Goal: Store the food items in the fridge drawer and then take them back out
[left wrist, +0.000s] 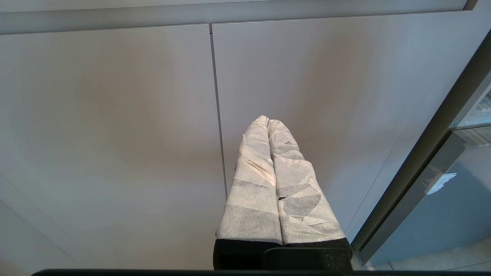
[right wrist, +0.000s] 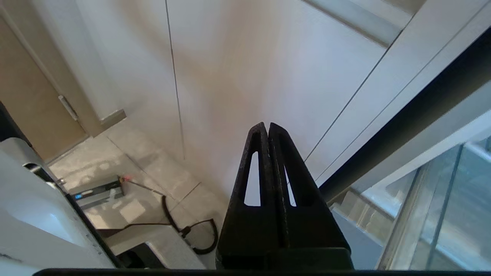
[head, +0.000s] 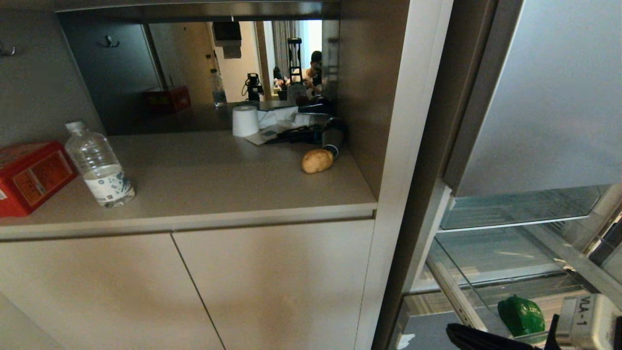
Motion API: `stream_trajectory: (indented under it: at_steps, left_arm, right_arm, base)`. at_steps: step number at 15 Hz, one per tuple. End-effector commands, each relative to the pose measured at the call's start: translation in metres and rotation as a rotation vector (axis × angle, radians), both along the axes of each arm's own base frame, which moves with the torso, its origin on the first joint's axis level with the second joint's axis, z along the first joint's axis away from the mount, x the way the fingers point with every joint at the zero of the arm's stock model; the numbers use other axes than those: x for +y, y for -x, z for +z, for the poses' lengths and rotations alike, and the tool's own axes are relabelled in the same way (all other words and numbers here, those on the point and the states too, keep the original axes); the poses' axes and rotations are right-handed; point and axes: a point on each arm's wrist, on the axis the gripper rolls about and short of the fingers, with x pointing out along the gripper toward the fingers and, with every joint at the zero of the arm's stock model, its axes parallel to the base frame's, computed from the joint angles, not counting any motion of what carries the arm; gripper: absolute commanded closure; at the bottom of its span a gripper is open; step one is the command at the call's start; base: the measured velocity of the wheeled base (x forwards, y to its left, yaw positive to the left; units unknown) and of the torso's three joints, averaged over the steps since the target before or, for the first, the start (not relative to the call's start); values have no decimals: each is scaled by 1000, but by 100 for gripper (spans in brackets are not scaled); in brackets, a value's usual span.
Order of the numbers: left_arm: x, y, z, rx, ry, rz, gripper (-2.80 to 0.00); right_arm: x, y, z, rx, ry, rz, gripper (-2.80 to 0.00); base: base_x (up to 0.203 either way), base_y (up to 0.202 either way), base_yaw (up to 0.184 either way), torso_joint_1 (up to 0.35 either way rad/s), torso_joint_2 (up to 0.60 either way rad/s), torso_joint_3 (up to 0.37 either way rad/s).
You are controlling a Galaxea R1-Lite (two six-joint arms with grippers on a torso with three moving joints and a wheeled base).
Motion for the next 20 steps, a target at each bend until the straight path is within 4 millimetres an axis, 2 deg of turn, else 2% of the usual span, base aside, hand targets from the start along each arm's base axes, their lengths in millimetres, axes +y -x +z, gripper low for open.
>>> stream_trajectory:
  at_steps: [1, 7, 11, 17, 19, 20]
  left_arm:
    - [0, 0, 0, 2, 0, 0, 0]
    - [0, 0, 0, 3, -3, 0, 0]
    - [0, 0, 0, 3, -3, 0, 0]
    - [0, 0, 0, 2, -3, 0, 0]
    - [0, 0, 0, 3, -3, 0, 0]
    - [0, 0, 0, 2, -3, 0, 0]
  right_arm:
    - [2, -1, -1, 8, 0, -4, 0]
    - [-4, 2, 4, -19, -26, -10, 0]
    - [1, 0, 11, -39, -30, 1, 0]
    - [5, -2, 11, -33, -23, 7, 0]
    - [15, -8, 20, -38, -45, 5, 0]
    - [29, -15, 26, -37, -50, 3, 0]
  base:
    - [0, 0, 0, 0, 0, 0]
    - [0, 0, 0, 0, 0, 0]
    - [53, 0, -1, 1, -1, 1]
    - [13, 0, 0, 7, 6, 0]
    - [0, 0, 0, 0, 0, 0]
    - [0, 0, 0, 0, 0, 0]
